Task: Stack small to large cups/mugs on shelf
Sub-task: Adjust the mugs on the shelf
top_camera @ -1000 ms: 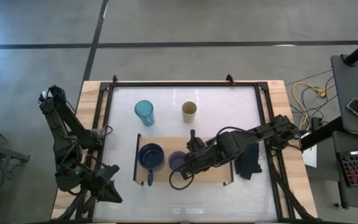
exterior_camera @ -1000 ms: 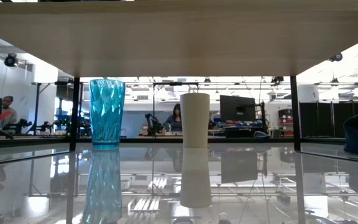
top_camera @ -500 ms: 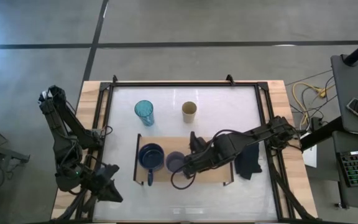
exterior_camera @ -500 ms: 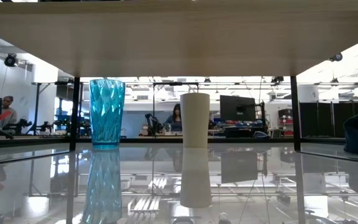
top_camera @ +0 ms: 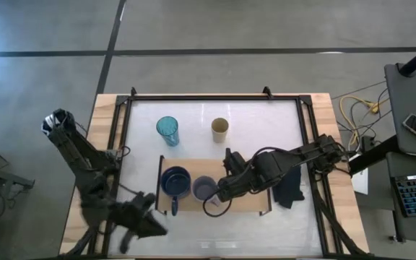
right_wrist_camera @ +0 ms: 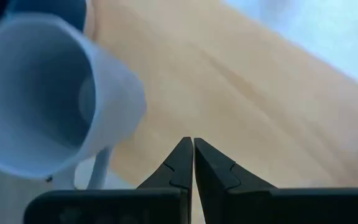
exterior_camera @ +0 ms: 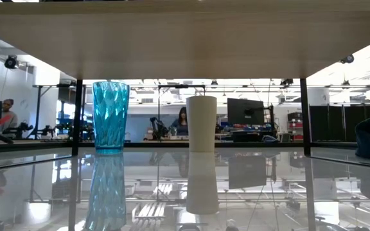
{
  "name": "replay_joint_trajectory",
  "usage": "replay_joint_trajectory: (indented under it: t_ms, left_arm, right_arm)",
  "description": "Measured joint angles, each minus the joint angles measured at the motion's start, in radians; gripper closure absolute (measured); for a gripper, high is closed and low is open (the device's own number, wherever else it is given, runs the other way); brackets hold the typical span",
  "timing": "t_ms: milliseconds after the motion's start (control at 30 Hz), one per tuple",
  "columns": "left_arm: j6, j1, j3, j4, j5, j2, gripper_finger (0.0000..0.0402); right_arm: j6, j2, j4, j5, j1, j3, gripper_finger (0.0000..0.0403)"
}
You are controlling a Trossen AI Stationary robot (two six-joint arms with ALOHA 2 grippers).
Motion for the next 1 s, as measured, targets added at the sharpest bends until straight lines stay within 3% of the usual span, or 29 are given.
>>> replay_joint_trajectory:
  t_ms: [300,400,500,633,900,1000]
  left_arm:
    - [-0.124,0.195,0.060,-0.037,0.177,0.128,0.0402]
    - [-0.114,0.233,0.140,-0.202,0.216,0.156,0.0402]
    - [-0.047,0.263,0.262,-0.469,0.264,0.189,0.0402]
    - [0.020,0.276,0.441,-0.748,0.270,0.233,0.0402]
    - [0.058,0.270,0.580,-0.757,0.271,0.277,0.0402]
    - [0.127,0.272,0.636,-0.850,0.271,0.288,0.0402]
  right_arm:
    - [-0.086,0.000,-0.002,0.069,-0.045,0.003,0.0394]
    - [-0.122,0.000,-0.002,0.088,-0.051,0.005,0.0394]
    - [-0.157,0.000,-0.002,0.092,-0.053,0.006,0.0394]
    - [-0.185,0.000,-0.002,0.099,-0.052,0.006,0.0394]
    - [-0.228,-0.011,-0.002,0.107,-0.054,0.006,0.0394]
    - [-0.231,-0.016,-0.001,0.107,-0.063,0.006,0.0394]
